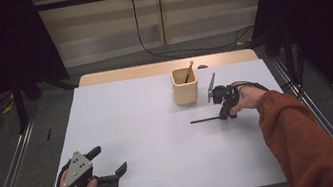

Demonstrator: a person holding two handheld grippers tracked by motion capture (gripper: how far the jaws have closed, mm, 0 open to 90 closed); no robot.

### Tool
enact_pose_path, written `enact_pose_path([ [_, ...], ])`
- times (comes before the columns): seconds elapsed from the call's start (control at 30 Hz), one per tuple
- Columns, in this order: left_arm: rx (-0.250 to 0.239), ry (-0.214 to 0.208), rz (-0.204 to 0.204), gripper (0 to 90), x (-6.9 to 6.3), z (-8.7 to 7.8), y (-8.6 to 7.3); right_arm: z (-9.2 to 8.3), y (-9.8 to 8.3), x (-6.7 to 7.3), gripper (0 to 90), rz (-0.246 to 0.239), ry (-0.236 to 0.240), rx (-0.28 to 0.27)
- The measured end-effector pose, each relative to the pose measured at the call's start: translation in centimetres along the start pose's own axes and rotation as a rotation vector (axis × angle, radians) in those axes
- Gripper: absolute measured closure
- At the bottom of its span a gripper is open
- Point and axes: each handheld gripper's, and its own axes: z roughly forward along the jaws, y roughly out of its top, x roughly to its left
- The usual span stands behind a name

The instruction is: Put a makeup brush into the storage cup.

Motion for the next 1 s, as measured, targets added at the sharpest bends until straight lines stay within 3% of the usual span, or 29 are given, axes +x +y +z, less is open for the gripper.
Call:
enact_pose_path([
  [0.13, 0.001, 0.003, -0.002, 1.9, 0.0, 0.0, 0.0, 0.0, -0.2, 0.0, 85.9, -0.003, 0.008, -0.015],
  [0.67, 0.0, 0.006, -0.006, 1.9, 0.1, -0.1, 0.0, -0.1, -0.8, -0.1, 86.0, 0.033, 0.024, -0.056],
  [0.93, 0.001, 0.006, -0.003, 1.9, 0.1, 0.0, 0.0, -0.5, -1.3, 0.1, 86.0, 0.064, 0.037, -0.104],
  [1.0, 0.0, 0.007, -0.005, 1.9, 0.1, -0.1, 0.0, -0.6, -1.5, 0.0, 86.0, 0.053, 0.034, -0.115],
])
